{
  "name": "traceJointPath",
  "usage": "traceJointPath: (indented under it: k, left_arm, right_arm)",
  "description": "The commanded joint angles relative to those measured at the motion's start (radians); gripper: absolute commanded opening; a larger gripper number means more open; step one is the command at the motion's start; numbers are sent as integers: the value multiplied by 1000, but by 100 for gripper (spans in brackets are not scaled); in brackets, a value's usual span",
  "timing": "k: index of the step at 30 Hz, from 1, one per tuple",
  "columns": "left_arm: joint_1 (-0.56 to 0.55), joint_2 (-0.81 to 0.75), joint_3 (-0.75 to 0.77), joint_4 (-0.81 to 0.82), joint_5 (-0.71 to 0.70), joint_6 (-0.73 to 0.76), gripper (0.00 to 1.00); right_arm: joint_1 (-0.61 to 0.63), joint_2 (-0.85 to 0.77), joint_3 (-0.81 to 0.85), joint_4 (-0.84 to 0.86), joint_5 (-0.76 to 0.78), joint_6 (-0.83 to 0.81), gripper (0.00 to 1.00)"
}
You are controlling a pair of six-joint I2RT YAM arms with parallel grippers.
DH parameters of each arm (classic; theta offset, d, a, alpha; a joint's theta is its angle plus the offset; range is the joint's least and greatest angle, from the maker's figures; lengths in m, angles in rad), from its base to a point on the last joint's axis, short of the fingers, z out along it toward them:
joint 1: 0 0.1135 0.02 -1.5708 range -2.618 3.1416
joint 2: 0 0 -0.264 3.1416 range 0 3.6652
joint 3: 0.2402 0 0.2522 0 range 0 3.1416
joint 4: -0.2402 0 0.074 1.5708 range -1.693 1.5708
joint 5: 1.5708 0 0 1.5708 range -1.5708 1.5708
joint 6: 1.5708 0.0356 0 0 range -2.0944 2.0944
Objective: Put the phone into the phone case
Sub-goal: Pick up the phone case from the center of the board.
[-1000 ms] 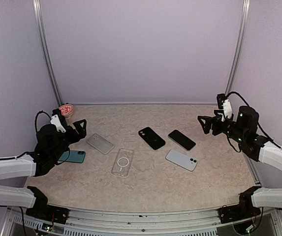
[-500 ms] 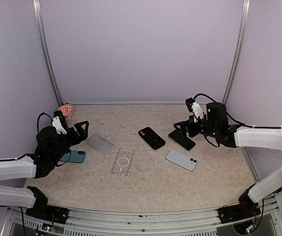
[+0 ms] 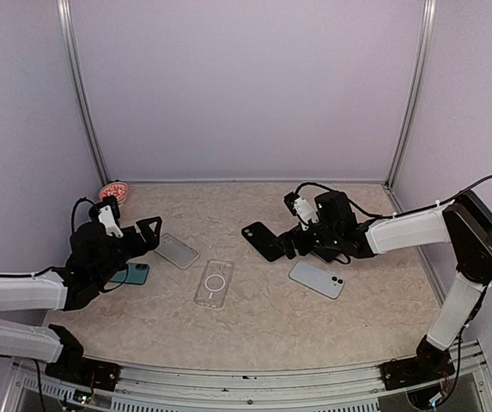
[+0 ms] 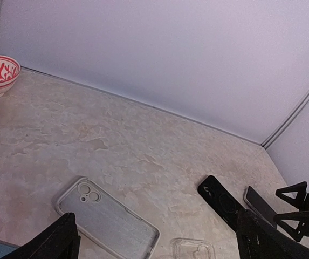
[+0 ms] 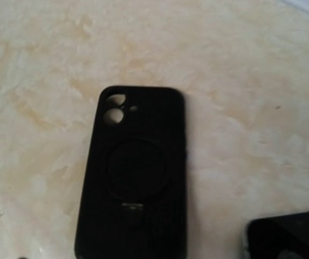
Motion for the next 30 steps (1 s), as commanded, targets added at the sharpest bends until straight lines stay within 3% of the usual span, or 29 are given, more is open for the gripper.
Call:
traceJointPath:
  k: [1,30]
  left_arm:
    - [-16,23,37,14,14,13,99]
    - [-35,99,48,39,38,-3,99]
  right_arm:
    - [27,67,61,-9,9,-18,100]
    - [37,323,234,-91,-19,-93,99]
